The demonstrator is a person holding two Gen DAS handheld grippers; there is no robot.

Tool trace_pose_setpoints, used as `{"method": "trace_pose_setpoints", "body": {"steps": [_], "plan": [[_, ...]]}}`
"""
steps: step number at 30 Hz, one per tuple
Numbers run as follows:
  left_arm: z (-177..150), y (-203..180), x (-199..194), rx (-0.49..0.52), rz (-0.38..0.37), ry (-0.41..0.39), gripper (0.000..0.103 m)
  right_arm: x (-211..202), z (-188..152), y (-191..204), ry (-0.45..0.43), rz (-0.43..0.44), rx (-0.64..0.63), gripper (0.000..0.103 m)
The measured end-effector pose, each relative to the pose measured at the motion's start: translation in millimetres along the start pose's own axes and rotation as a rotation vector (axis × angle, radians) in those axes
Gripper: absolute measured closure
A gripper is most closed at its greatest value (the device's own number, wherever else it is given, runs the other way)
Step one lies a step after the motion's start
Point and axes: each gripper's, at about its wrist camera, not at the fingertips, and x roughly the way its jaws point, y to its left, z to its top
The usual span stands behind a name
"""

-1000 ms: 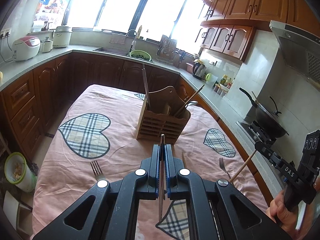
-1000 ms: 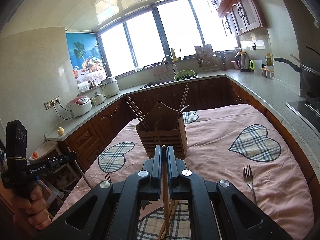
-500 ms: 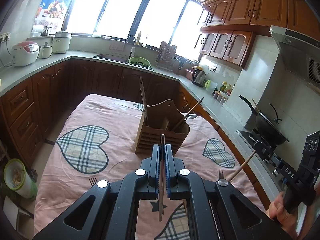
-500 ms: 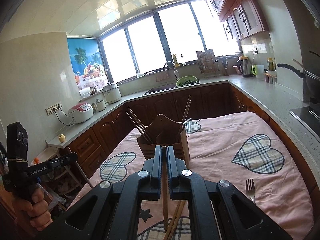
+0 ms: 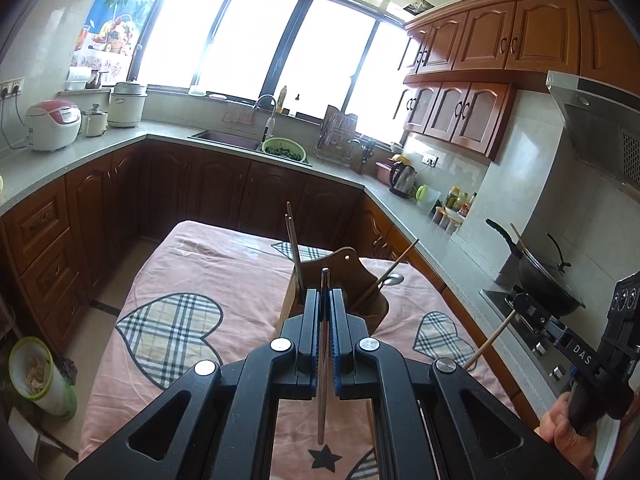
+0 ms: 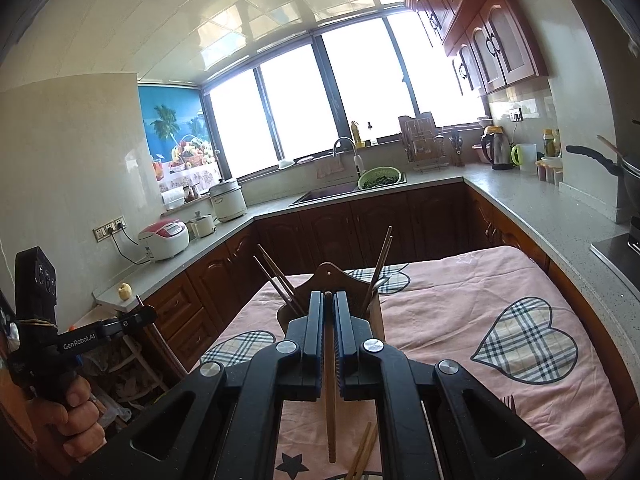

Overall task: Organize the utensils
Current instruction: 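Lift both chopsticks and carry them over the wooden holder, then lower the chopsticks into the holder and open both tools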

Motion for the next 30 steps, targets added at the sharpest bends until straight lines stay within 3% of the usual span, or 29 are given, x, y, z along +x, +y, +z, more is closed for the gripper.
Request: {"method": "trace_pose_setpoints", "body": {"steps": [20,30], "plan": [[51,0,79,0.019,0.019,-0.151,0.1,57,80,-12,-0.158,-0.007,0.017,0.099],[44,8,143,-0.033,0.053,-0.163,0.1,100,90,-22,-0.178,-0.027,0.028,0.099]]}}
